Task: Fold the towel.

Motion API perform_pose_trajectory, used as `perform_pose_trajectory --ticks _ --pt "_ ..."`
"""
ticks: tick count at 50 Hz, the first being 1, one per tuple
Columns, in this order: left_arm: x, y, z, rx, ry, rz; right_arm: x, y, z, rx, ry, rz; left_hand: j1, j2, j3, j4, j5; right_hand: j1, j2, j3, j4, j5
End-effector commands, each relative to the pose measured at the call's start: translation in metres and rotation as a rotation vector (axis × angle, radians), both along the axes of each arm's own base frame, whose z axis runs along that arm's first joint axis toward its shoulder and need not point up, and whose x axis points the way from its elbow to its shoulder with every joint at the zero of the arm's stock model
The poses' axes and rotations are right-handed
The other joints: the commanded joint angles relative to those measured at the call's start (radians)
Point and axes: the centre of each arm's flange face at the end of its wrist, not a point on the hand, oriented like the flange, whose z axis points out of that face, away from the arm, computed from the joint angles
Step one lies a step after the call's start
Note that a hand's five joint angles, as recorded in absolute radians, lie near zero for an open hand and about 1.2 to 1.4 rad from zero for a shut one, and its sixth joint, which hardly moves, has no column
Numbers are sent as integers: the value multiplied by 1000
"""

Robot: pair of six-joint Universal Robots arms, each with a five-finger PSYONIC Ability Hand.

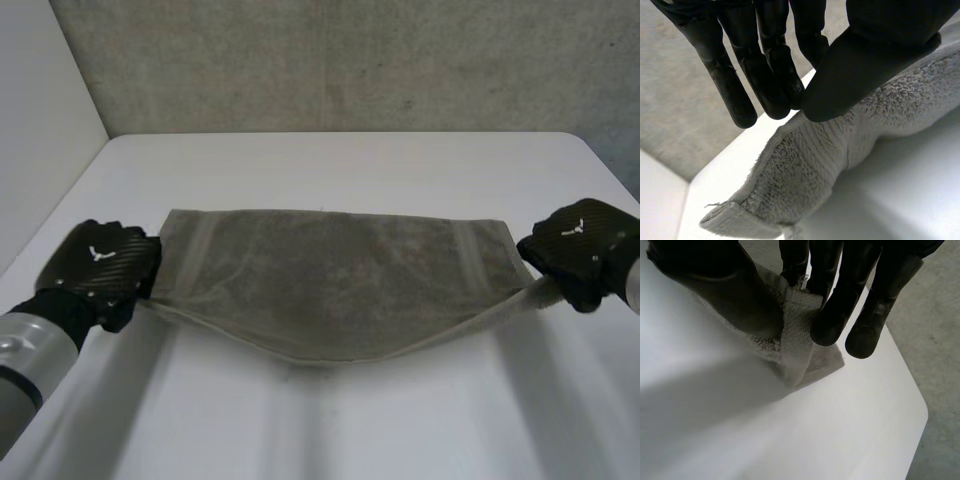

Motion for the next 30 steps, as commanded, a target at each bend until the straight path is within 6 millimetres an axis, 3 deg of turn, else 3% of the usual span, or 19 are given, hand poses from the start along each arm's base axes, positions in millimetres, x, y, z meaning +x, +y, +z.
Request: perform_pose_trajectory --ticks 1,4,5,7,8,10,13,15,21,30 --pt "-20 -55 -35 47 -6 -49 7 -60 -31 32 24 -18 188 178 179 177 187 77 60 62 61 52" --pt "-34 -88 -46 24 -8 -59 14 -81 -42 26 45 -34 188 178 179 177 187 77 60 62 61 52" --pt "-34 -88 -46 24 -8 -59 14 -81 -42 26 45 -34 188 178 179 177 187 77 60 62 61 52" --pt "-51 -123 -53 -20 -20 -74 23 -105 -51 -1 30 -53 188 178 179 177 187 77 60 62 61 52" --pt "-51 -123 -53 -20 -20 -74 23 -105 -51 -1 29 -53 188 178 179 177 187 77 60 62 61 52" --pt "-62 -159 -59 -76 -26 -61 32 -126 -57 -49 -12 -81 188 178 179 177 187 77 60 62 61 52" --pt "-67 -176 -63 -97 -25 -51 39 -133 -61 -71 -33 -96 188 178 179 177 187 77 60 62 61 52" --pt "-75 -203 -69 -137 -18 -35 47 -148 -69 -126 -55 -134 188 178 179 177 187 77 60 62 61 52" --pt "-89 -233 -87 -150 -19 -29 57 -174 -81 -237 -69 -179 188 178 179 177 187 77 60 62 61 52" --pt "-95 -253 -99 -162 -19 -6 65 -192 -101 -272 -68 -193 188 178 179 177 187 77 60 62 61 52"
